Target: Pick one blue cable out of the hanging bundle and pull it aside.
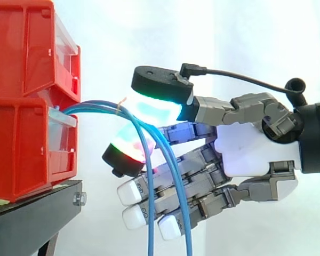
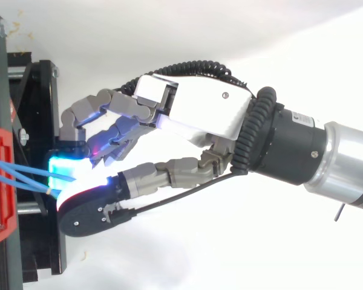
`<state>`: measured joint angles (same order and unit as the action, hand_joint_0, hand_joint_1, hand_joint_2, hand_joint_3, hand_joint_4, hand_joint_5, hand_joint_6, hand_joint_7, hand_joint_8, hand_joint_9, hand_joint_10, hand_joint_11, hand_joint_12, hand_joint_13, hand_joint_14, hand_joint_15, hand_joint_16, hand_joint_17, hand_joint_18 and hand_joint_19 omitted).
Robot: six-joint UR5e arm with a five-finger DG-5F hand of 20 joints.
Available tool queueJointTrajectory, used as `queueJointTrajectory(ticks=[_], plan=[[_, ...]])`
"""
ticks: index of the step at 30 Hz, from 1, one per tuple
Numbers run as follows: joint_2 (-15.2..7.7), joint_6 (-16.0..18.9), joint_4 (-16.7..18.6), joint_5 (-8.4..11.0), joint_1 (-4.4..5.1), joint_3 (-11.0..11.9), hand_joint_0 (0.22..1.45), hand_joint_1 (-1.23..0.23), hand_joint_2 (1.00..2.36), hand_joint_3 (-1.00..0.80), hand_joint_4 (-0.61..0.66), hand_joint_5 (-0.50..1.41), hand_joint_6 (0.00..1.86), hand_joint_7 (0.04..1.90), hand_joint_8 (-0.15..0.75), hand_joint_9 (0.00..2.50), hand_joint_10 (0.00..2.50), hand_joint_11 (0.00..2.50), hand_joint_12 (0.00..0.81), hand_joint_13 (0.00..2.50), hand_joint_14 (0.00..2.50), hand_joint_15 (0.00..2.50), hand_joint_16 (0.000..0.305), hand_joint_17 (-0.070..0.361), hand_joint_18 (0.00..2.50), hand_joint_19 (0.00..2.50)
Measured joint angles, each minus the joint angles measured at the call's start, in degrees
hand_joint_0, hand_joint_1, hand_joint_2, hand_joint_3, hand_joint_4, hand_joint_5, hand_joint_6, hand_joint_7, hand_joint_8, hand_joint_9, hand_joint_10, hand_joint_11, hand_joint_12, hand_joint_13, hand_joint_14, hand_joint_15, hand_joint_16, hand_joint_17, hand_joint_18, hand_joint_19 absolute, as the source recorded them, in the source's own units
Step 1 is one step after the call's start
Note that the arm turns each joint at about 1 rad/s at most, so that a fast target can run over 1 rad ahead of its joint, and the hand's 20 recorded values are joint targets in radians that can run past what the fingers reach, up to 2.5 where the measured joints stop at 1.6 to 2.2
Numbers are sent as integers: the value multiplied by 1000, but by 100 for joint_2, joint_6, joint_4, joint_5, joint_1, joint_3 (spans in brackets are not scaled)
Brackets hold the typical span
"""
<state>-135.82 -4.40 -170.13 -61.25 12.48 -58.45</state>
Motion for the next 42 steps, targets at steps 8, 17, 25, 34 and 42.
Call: queueJointTrajectory(ticks=[8, 17, 25, 34, 42], plan=[[3, -2, -20, 7, 0, 0, 586, -708, 1014, -308, 94, -146, 877, 1080, 313, 848, 12, 469, 358, 749, 14, 421, 49, 111, 807, 452], [3, -2, -16, 6, 0, 0, 751, -934, 1016, -315, -59, -160, 906, 1196, 293, 826, 13, 466, 340, 771, 14, 384, 47, 107, 867, 389], [27, 0, -47, 0, 0, 0, 738, -989, 1000, -500, -165, -125, 919, 1319, 278, 1003, 14, 544, 323, 845, 15, 409, 44, 98, 911, 385], [117, 7, -386, -11, -1, 0, 650, -944, 1000, -500, -101, -110, 912, 1239, 282, 999, 14, 534, 322, 852, 15, 418, 43, 98, 911, 418], [129, 10, -483, -10, 0, 2, 576, -998, 1000, -500, 6, -125, 909, 1150, 287, 949, 13, 534, 333, 842, 17, 425, 45, 102, 922, 413]])
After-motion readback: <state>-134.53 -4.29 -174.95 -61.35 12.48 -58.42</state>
